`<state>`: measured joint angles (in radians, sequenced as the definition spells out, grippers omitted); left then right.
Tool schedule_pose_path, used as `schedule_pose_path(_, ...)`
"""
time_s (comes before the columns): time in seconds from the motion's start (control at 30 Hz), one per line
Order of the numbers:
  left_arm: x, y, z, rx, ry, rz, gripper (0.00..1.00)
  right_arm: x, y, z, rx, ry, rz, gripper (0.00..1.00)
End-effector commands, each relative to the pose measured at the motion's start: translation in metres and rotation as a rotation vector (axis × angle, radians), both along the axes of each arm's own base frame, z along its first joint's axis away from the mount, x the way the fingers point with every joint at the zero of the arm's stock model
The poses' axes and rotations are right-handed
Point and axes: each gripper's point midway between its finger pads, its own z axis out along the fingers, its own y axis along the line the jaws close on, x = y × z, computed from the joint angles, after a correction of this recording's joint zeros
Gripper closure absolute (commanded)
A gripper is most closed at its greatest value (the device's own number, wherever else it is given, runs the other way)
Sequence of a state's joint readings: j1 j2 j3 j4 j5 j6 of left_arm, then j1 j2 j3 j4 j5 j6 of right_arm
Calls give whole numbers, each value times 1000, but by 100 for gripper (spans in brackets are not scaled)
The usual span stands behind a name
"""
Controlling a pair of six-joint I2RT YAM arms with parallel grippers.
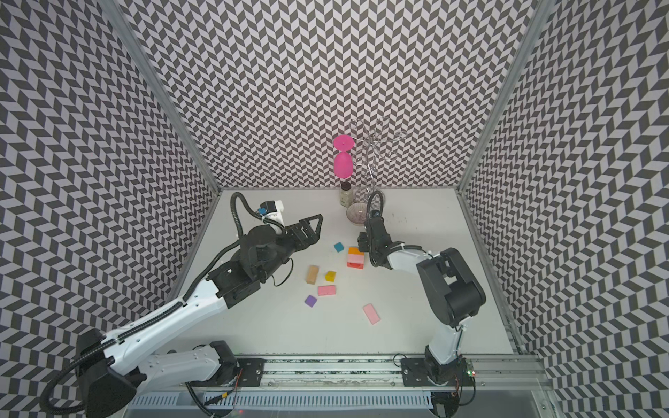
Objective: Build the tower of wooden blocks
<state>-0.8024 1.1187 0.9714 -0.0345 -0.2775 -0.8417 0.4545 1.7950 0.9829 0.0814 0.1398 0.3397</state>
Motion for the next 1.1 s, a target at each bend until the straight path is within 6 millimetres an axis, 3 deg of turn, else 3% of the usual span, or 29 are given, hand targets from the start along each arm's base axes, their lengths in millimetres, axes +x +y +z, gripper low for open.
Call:
schedule_pose_path(0.0, -10, 0, -7, -51, 104, -21, 0, 12, 0, 8, -6, -30, -9, 52)
schedule_pose_path(0.23, -29, 25, 17, -92, 5, -7, 0, 7, -5, 20, -4, -51, -24, 54)
schedule_pose_path(0.37, -34, 42, -1, -100, -77, 21, 0, -4, -14, 44, 22, -104, -50, 54)
schedule_pose_path(0.43, -38, 31, -6, -15, -209, -66, 0, -16, -17, 50, 60, -126, -53, 56)
schedule_pose_path(0.5, -55, 4, -15, 78, -403, -263, 0, -33, -20, 50, 107, -145, -47, 58)
schedule_pose_path(0.53, -59, -5, -24, 102, -454, -314, 0, -43, -21, 47, 132, -149, -41, 58)
schedule_pose_path(0.63, -35, -19, -71, 207, -337, -310, 7, -67, -21, 35, 193, -142, -5, 59)
schedule_pose_path(0.77, -15, -53, -124, 337, -259, -415, 16, -95, -11, 18, 241, -124, 45, 61)
schedule_pose_path(0.93, 2, -66, -175, 396, -185, -422, 17, -107, -6, -5, 241, -82, 65, 62)
schedule_pose_path(1.07, 17, -69, -203, 488, -137, -408, 19, -111, 3, -16, 242, -53, 97, 66)
